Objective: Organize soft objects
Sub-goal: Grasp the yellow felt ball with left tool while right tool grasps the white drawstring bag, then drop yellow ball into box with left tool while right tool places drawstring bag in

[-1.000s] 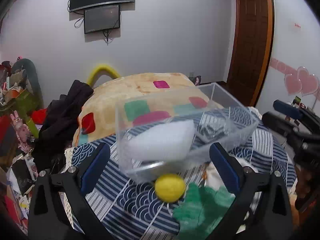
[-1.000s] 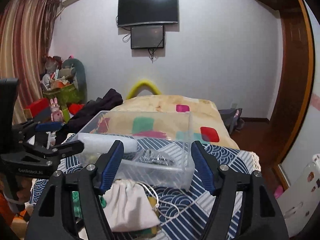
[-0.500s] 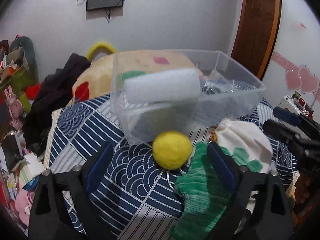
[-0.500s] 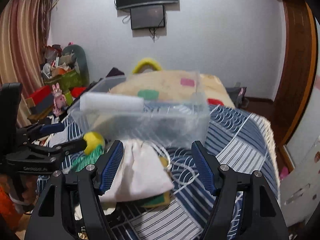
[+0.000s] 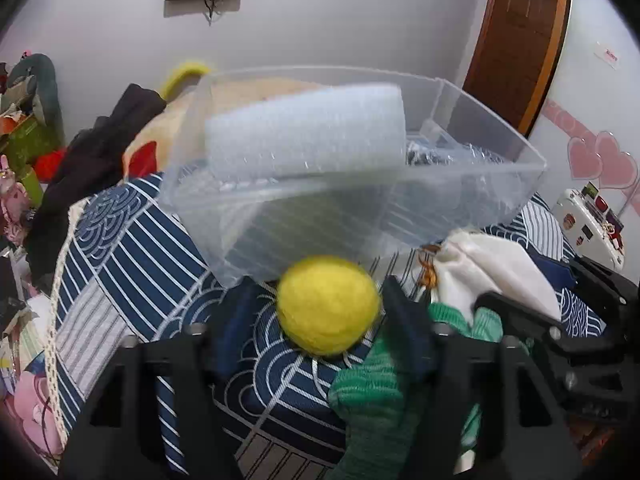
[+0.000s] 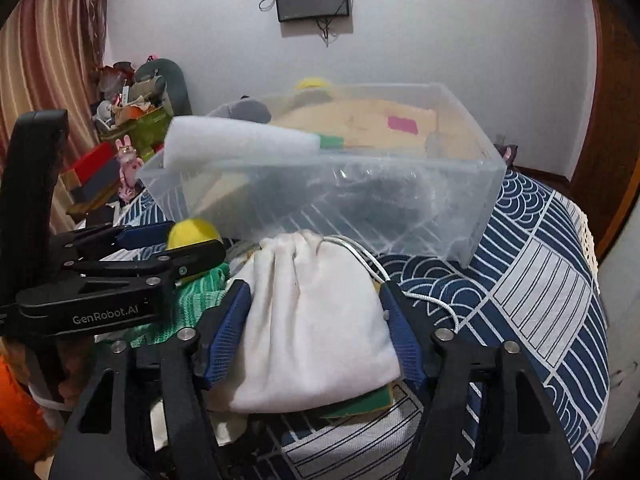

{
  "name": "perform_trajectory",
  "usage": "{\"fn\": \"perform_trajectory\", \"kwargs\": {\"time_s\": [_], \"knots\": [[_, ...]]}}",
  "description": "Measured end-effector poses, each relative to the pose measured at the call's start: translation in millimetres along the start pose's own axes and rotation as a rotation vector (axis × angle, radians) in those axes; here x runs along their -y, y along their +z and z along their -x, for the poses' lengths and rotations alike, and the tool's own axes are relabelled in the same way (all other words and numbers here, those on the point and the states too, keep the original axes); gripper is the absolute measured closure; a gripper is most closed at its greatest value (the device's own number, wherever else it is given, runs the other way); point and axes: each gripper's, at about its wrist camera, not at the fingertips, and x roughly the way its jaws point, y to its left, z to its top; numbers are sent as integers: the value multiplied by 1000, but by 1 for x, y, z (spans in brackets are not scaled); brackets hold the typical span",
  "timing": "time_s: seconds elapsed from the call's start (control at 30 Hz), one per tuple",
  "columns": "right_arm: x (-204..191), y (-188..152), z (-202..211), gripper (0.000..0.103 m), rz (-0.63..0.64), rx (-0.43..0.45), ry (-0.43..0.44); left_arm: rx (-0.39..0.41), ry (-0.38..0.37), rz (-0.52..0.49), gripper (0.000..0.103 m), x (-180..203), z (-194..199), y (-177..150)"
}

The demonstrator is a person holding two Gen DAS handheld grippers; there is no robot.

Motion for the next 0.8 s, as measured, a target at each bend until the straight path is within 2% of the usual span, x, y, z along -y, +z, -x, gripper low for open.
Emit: {"fn": "perform_trajectory", "kwargs": {"time_s": [0.03, 0.07, 0.13, 0.23, 0.33, 0.57, 0.8], "knots": [[0, -1, 0, 49, 3, -5, 1, -10, -15, 2, 58, -1, -1, -1], [0, -1, 1, 51, 7, -3, -2, -16, -26, 10, 58, -3, -3, -2], [0, -2, 4, 64, 21, 5, -10, 1, -32, 20, 58, -5, 1, -4], [1, -2, 10, 78, 32, 20, -6, 19, -19, 21, 59, -7, 9, -8], [0, -2, 13, 85, 43, 33, 5, 33, -12, 20, 59, -8, 18, -10], [-6, -1, 24, 90, 66, 72, 4, 76, 11, 0, 59, -9, 44, -15], [2, 5, 53, 90, 42, 167, -38, 173, 43, -42, 59, 1, 82, -15]]}}
